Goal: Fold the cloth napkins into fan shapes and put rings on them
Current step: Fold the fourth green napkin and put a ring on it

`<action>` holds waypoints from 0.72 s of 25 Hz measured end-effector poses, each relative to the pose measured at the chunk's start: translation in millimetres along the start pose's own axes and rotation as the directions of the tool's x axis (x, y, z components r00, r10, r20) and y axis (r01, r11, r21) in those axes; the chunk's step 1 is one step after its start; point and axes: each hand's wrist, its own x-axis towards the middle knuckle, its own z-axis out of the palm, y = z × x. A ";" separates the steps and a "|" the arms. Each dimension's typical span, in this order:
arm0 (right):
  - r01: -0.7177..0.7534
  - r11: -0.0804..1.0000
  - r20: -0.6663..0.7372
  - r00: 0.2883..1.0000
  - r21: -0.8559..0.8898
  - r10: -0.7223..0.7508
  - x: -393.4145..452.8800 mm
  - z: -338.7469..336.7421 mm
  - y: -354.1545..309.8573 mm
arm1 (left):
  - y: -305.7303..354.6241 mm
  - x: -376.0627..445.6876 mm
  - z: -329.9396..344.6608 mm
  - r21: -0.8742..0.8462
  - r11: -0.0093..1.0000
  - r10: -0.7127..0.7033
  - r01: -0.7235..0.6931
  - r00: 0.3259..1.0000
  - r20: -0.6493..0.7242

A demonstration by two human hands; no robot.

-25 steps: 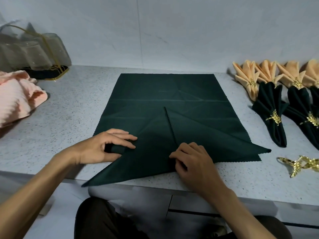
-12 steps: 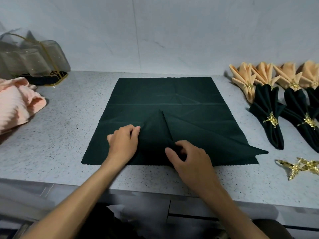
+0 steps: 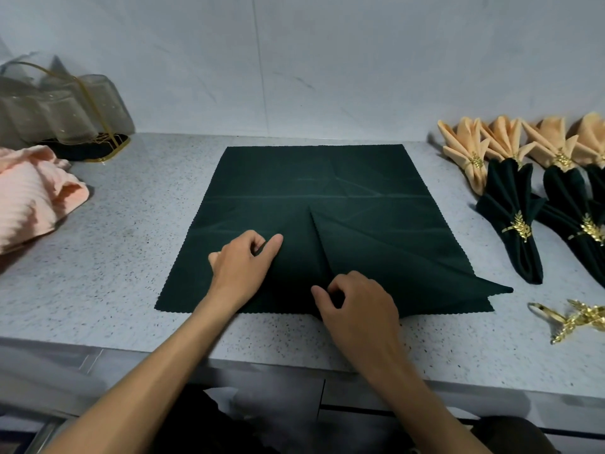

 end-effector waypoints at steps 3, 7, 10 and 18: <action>-0.003 1.000 0.017 1.000 -0.002 0.003 -0.5 3.7 3.5 | -2.7 4.3 -2.5 -0.050 0.999 -0.018 0.022 0.997 0.074; -0.015 0.999 0.044 0.999 -0.033 0.017 1.1 2.8 0.5 | -3.2 1.6 4.4 0.023 1.000 0.001 -0.001 1.000 0.030; -0.007 0.999 0.061 0.998 -0.036 0.009 2.2 1.1 1.0 | 0.1 0.4 7.2 0.107 0.994 0.031 -0.031 1.000 0.005; 0.109 0.989 -0.069 0.991 -0.105 -0.116 0.1 12.2 5.9 | 1.8 1.9 14.8 0.409 0.880 0.284 -0.243 0.958 -0.042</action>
